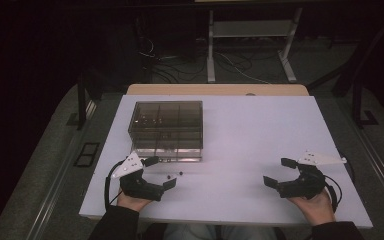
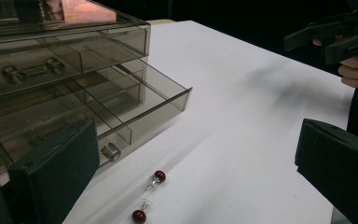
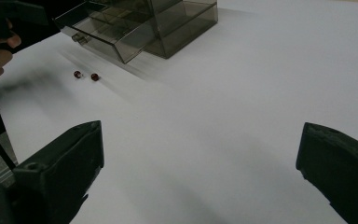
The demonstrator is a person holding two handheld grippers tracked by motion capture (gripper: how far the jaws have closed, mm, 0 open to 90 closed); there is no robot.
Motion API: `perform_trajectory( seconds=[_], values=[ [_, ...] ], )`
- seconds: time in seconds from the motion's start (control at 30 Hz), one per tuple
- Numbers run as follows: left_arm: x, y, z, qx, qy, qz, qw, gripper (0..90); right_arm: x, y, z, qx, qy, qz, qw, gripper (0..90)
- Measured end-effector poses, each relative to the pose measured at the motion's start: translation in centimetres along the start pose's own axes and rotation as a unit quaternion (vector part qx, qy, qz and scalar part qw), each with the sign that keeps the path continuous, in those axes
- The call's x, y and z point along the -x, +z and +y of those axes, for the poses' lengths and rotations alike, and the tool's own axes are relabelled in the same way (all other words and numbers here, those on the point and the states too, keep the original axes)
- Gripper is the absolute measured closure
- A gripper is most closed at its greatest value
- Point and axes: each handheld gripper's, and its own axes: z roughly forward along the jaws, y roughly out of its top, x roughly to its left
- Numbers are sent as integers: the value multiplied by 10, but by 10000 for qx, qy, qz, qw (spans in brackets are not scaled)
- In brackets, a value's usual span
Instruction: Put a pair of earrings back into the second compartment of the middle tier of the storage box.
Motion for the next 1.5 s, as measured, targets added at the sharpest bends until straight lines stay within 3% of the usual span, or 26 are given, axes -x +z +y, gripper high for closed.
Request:
perform_trajectory(
  seconds=[0.9, 1.33, 1.47, 1.5],
  values=[
    [5, -5, 5, -83, 7, -13, 10000, 0, 2, 5, -5, -237, -53, 35, 9997, 5],
    [2, -7, 17, -681, 143, 28, 9976, 0, 3, 6, -5, -261, -61, 37, 9996, 5],
    [1, -7, 23, -845, 185, 11, 9962, 0, 3, 5, -5, -254, -75, 19, 9996, 5],
    [-1, -7, 26, -978, 216, -9, 9950, 0, 4, 5, -6, -252, -70, 23, 9997, 5]
  ],
)
